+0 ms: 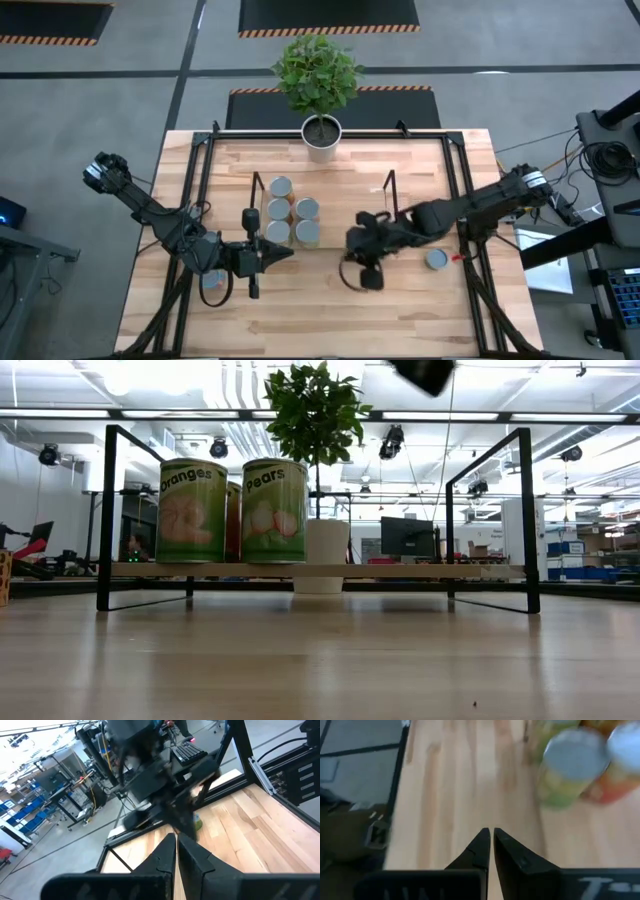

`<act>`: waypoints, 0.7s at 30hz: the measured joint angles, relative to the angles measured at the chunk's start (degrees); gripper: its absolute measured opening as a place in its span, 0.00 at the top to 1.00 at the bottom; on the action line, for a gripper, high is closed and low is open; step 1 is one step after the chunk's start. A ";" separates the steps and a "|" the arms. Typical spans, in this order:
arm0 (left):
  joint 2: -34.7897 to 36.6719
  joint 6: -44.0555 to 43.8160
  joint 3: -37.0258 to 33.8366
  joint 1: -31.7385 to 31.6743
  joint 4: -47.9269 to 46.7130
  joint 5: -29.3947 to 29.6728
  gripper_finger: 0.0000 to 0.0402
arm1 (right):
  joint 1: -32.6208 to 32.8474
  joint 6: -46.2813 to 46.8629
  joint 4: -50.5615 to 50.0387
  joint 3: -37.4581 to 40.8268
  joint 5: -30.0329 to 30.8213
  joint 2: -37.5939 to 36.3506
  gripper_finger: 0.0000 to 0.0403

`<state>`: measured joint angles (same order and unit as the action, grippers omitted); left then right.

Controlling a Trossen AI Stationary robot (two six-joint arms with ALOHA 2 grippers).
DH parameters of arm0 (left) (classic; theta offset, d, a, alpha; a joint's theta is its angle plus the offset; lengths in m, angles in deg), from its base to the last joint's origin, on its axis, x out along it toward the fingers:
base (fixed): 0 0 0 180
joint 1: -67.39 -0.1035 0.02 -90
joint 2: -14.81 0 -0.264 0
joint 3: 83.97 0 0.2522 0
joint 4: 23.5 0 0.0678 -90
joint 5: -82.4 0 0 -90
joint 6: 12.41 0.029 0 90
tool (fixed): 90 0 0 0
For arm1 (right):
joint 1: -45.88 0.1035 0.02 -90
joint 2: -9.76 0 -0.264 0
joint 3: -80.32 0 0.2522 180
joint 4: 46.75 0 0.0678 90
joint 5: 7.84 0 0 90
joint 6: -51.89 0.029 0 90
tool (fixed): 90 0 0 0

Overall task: Pick and place cans onto a shelf
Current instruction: Put the canned spicy black beans on the shelf

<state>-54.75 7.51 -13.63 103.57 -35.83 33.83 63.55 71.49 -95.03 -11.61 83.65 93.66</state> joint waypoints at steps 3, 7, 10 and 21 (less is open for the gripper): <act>0.00 0.00 0.00 -0.01 0.13 0.02 1.00 | 2.93 6.61 -5.27 0.00 -0.10 -1.30 0.97; 0.00 -0.02 0.00 -0.01 0.45 0.00 1.00 | 5.75 16.88 -13.47 -0.02 0.02 -2.16 0.97; 0.00 -0.03 0.00 0.00 0.52 -0.01 1.00 | 7.51 22.21 -18.62 0.03 0.02 -2.19 0.97; 0.00 -3.52 0.00 0.00 0.58 0.04 1.00 | 12.11 11.08 -16.47 0.50 16.32 -2.19 0.97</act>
<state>-54.75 3.99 -13.63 103.57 -35.25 33.88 75.66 82.57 -111.50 -11.11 99.96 91.47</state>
